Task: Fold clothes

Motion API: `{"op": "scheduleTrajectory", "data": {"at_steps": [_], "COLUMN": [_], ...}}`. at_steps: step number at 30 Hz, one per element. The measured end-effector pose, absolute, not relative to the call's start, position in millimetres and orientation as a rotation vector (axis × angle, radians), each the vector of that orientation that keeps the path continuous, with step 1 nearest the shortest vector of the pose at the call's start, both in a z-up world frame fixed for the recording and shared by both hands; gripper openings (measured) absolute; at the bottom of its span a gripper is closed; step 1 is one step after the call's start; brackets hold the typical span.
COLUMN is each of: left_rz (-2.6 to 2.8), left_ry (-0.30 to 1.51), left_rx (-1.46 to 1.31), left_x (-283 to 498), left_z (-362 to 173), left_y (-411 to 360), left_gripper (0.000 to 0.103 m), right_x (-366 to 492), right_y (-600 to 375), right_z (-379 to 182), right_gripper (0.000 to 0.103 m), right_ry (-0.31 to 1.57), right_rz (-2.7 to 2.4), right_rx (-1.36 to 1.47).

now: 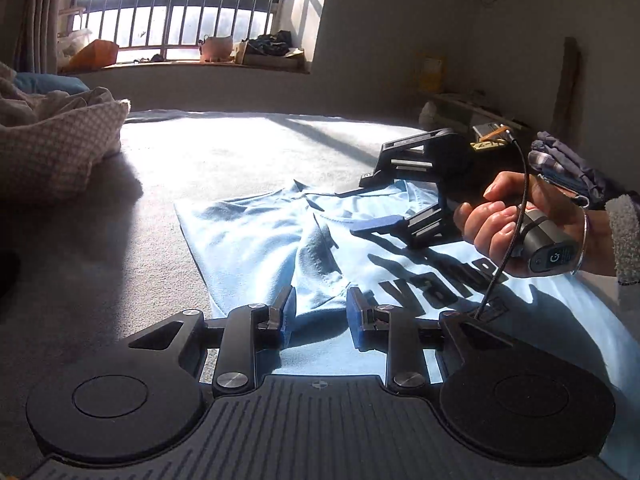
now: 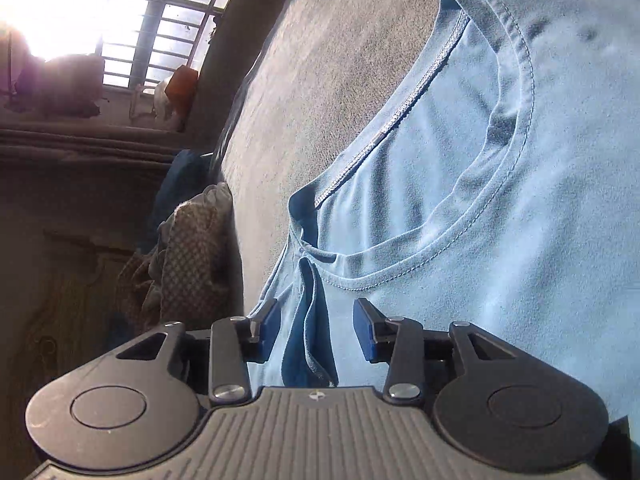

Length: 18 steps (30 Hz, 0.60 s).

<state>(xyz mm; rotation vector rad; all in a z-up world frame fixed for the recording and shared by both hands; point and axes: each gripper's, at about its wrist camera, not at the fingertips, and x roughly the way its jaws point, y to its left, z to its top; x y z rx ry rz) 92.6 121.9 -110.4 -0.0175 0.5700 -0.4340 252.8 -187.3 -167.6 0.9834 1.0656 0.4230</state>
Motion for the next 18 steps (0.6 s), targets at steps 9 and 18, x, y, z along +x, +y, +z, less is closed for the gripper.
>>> {"op": "scheduleTrajectory", "data": {"at_steps": [9, 18], "left_rz": [-0.402, -0.337], "left_ry": [0.602, 0.646], "left_rx": [0.192, 0.264], "left_x": [87.4, 88.4], "left_z": [-121.7, -137.3], "left_y": [119.4, 117.8], "left_gripper": [0.027, 0.027], "right_x": [208.3, 184.4], "right_y": [-130.7, -96.7], "right_z": [-102.2, -116.5], "right_gripper": [0.040, 0.028], "right_ry": [1.079, 1.083], "right_rz": [0.599, 0.667], "right_rx": [0.360, 0.097]}}
